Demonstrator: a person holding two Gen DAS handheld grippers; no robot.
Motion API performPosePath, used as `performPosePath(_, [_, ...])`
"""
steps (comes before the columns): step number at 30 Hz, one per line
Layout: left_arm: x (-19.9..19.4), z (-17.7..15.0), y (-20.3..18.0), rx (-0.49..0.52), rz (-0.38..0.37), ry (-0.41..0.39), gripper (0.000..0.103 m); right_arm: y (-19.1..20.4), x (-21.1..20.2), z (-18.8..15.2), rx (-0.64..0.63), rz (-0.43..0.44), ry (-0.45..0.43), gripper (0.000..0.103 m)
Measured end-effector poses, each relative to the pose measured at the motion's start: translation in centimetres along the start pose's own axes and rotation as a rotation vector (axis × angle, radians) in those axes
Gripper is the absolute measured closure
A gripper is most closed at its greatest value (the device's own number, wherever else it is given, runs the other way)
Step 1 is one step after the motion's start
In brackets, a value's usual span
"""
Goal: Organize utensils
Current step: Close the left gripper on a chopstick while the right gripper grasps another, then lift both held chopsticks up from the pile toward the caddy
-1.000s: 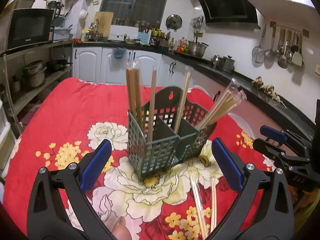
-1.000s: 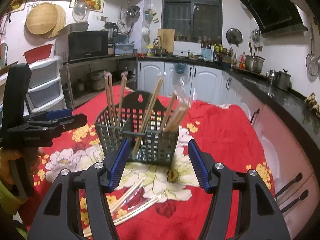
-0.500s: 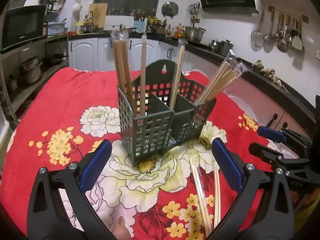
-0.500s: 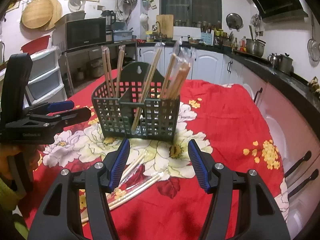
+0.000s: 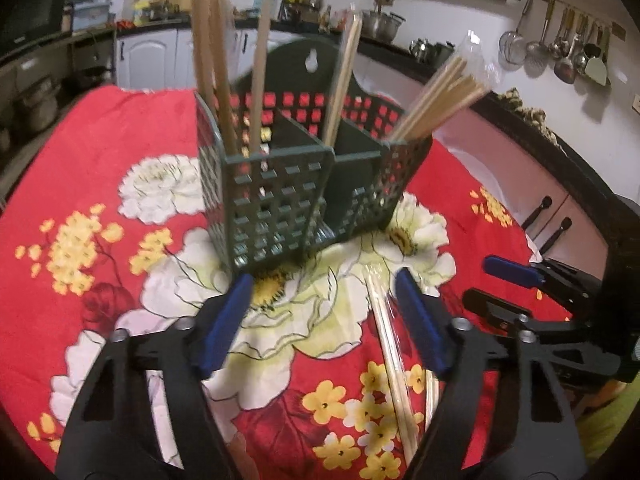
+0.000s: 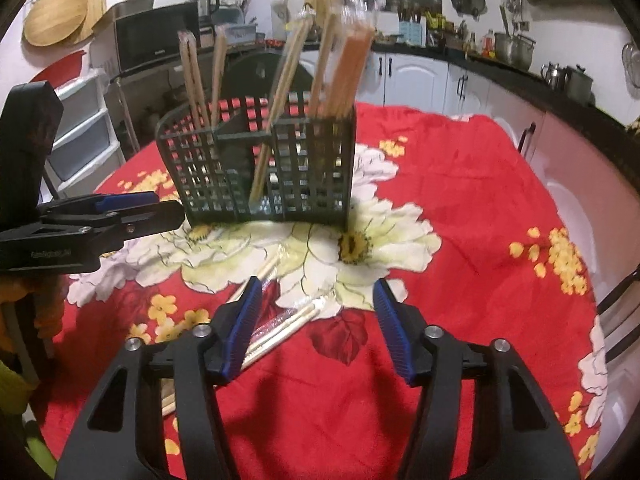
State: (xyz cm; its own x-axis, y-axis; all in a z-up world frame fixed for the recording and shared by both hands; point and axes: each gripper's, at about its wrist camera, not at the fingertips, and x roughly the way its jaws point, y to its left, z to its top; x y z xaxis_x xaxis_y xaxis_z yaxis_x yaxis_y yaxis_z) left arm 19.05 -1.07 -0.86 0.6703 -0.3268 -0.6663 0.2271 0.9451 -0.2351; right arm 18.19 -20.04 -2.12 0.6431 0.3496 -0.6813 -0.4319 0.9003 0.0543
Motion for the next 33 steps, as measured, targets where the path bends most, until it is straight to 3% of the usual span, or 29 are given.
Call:
performPosePath(3, [1.1,0.0,-0.1,-0.006,-0.026,0.038,0.052,-0.5,1.5,-0.2,0.037,0.022,0.048,0.057])
performPosePath(12, [4.4,0.5,-1.5,0.015,-0.073,0.129,0.063,-1.4,5.1,0.1,0.125,0.057,0.129,0.065])
performPosePath(21, [7.6,1.1,-3.0,0.032,-0.086,0.185,0.067,-2.2,6.0,-0.1,0.128,0.037,0.129,0.096])
performPosePath(27, [9.7,1.2,-3.8,0.043,-0.087,0.221,0.075,-2.6,4.9,-0.2,0.114,0.019,0.103,0.097])
performPosePath(30, [10.2,1.3,-4.0,0.063,-0.066,0.217,0.088,-2.7,4.0,0.0,0.106,0.005,0.079,0.097])
performPosePath(33, [10.4,1.4,-4.0,0.076,-0.065,0.212,0.091,-2.8,2.9,0.3,0.101,-0.005,0.045,0.097])
